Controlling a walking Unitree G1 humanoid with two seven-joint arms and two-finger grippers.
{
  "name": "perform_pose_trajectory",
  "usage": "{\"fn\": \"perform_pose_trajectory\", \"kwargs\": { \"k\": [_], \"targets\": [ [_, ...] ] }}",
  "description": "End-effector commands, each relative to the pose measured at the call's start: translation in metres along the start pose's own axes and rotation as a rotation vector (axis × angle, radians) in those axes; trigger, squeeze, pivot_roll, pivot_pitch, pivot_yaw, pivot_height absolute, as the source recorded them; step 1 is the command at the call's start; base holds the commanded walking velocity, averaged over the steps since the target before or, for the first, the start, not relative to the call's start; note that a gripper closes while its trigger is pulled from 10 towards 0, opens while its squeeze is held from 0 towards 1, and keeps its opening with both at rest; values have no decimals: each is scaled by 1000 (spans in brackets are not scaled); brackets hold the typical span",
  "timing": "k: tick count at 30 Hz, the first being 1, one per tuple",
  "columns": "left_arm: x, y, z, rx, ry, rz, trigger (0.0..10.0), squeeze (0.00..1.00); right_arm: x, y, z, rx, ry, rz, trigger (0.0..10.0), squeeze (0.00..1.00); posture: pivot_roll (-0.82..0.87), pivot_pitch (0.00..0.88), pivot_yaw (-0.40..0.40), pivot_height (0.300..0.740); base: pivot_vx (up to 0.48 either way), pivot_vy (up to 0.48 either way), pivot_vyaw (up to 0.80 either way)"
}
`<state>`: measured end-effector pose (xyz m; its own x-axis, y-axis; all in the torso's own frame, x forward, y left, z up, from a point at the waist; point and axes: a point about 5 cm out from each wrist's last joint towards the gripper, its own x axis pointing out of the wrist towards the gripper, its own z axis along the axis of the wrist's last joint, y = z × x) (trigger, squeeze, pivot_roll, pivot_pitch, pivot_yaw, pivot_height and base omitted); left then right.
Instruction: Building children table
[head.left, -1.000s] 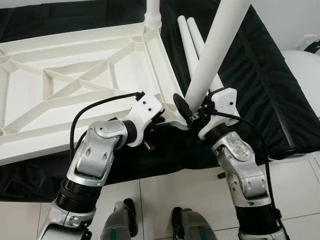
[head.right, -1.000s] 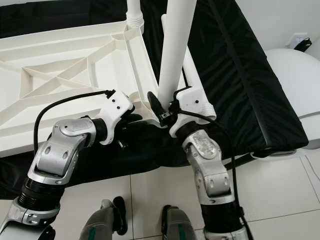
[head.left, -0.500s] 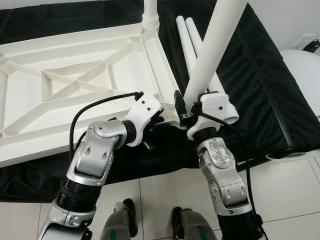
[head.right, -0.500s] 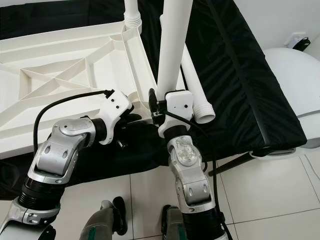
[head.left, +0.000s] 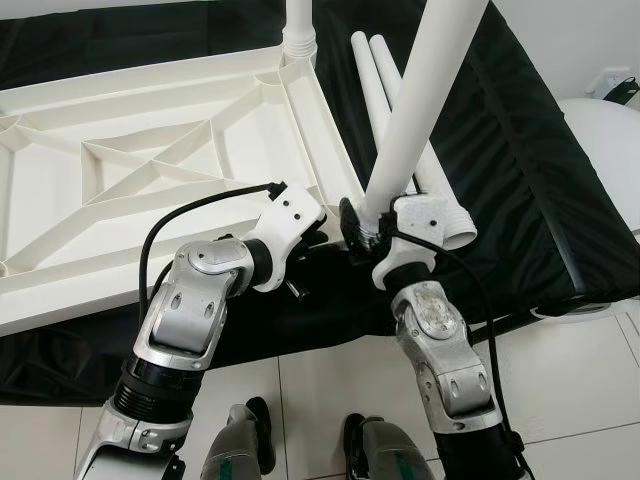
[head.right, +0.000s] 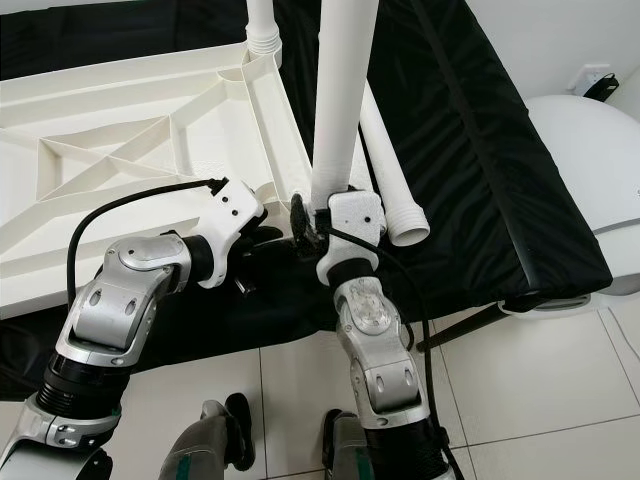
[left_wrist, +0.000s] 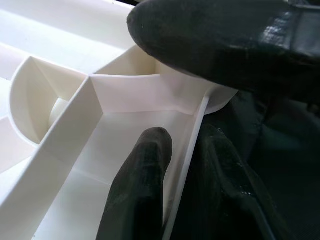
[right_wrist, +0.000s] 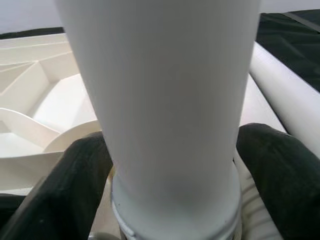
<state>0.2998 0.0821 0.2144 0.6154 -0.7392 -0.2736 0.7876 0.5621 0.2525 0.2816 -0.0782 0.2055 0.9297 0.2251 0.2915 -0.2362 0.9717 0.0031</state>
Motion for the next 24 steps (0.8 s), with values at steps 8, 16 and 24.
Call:
{"fn": "perform_pose_trajectory", "kwargs": {
  "k": [8,16,24],
  "targets": [
    [-2,9,0,-20,-20,153,10000,0,5,-14,0,54,-20,131,10000,0,-20,248,-37,740,0,0,0],
    [-1,10,-2,-17,-18,157,10000,0,10,-31,9,59,-41,415,10000,0,-24,230,-51,740,0,0,0],
    [0,13,-3,-19,-20,170,10000,0,15,-39,8,53,-3,637,10000,0,-20,210,-56,740,0,0,0]
  ]
}}
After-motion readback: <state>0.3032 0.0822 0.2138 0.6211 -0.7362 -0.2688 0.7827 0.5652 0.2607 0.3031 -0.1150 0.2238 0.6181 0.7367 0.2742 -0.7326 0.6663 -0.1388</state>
